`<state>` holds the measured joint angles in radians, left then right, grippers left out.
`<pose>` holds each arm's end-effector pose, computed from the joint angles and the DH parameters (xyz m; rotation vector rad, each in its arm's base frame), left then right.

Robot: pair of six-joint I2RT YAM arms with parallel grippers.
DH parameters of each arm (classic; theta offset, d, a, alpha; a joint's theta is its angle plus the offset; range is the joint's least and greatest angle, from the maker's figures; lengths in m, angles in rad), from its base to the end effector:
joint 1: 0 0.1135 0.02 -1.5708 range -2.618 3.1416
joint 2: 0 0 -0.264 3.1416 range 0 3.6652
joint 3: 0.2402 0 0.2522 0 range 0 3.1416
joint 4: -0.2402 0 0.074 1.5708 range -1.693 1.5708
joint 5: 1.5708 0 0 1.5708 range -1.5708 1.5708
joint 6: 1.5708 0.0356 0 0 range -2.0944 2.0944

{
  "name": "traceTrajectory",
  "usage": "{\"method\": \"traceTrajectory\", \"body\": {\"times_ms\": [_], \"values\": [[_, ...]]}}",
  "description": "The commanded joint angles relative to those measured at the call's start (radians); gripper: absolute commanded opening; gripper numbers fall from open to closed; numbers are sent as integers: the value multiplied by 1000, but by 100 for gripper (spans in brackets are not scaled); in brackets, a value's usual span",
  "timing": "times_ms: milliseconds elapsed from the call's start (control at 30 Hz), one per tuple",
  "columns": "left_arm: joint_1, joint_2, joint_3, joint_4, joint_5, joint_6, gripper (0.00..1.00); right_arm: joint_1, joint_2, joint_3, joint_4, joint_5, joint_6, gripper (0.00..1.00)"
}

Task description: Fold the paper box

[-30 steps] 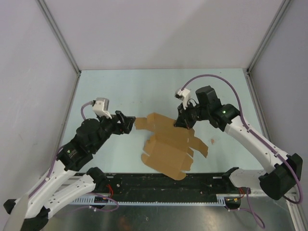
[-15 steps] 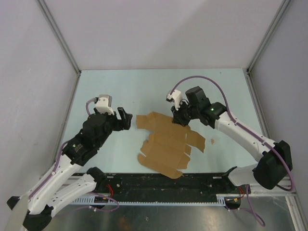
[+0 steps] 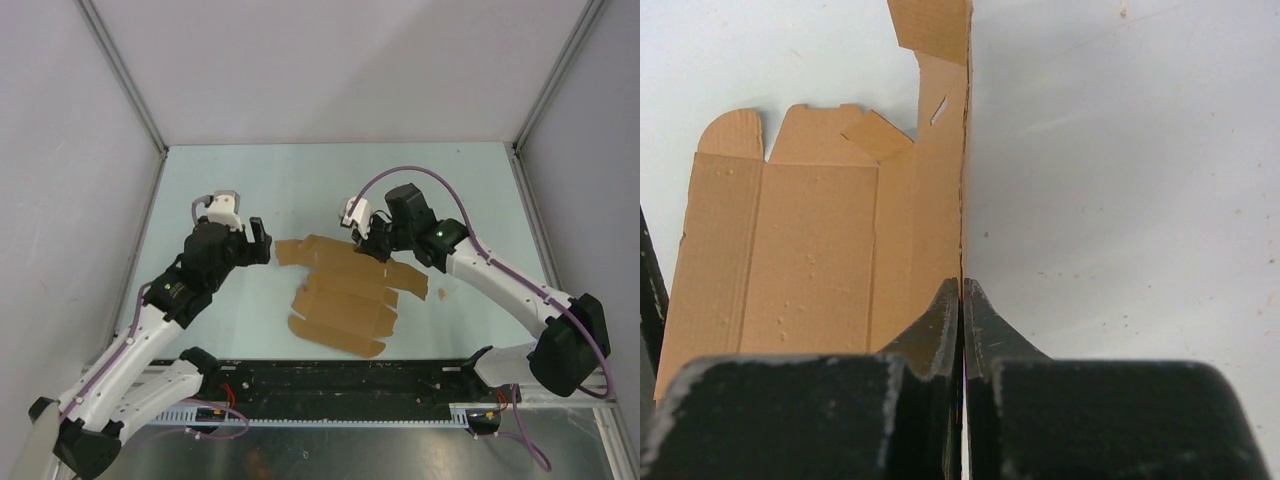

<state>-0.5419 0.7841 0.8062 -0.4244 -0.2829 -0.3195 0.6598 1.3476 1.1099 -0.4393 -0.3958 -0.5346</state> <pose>0.1561 -0.0824 0.3230 0.0341 1.9670 -0.2873 0.2263 0.1929 0.3046 -1.4277 1.7193 0.5119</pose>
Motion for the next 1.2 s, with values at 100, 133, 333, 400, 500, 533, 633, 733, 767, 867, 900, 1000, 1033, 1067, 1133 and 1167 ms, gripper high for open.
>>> {"method": "traceTrajectory", "body": {"times_ms": [100,133,333,400,500,533,633,733,767,867,900,1000,1033,1067,1133,1167], "values": [[43,93,102,93,109,148,87,1,-60,-5,-67,-104,-186,0],[45,112,109,95,117,152,87,0,-61,-5,-78,-126,-209,0],[56,233,177,104,159,169,86,-2,-85,-5,-145,-189,-278,0],[62,282,195,105,185,172,86,-3,-90,-5,-153,-196,-289,0],[60,349,205,104,232,168,84,-8,-103,-5,-153,-213,-297,0],[62,360,203,104,252,160,83,-9,-111,-7,-151,-222,-298,0],[62,394,185,104,275,145,81,-23,-122,-5,-142,-250,-294,0],[62,409,156,104,312,128,79,-32,-128,-5,-135,-262,-291,0],[62,409,137,104,317,125,79,-34,-130,-5,-134,-262,-288,0],[62,389,90,104,344,109,78,-46,-134,-7,-113,-273,-271,0],[62,379,76,102,355,103,78,-54,-134,-7,-108,-281,-262,0],[62,343,21,102,387,86,77,-75,-127,-7,-88,-305,-232,0],[60,334,7,102,401,82,77,-80,-123,-5,-79,-311,-220,0],[60,317,-24,107,412,82,77,-83,-122,-7,-75,-317,-217,0],[60,302,-53,113,418,68,77,-86,-117,-7,-62,-325,-208,0],[60,290,-80,128,424,63,77,-86,-114,-7,-59,-327,-200,0]]}}
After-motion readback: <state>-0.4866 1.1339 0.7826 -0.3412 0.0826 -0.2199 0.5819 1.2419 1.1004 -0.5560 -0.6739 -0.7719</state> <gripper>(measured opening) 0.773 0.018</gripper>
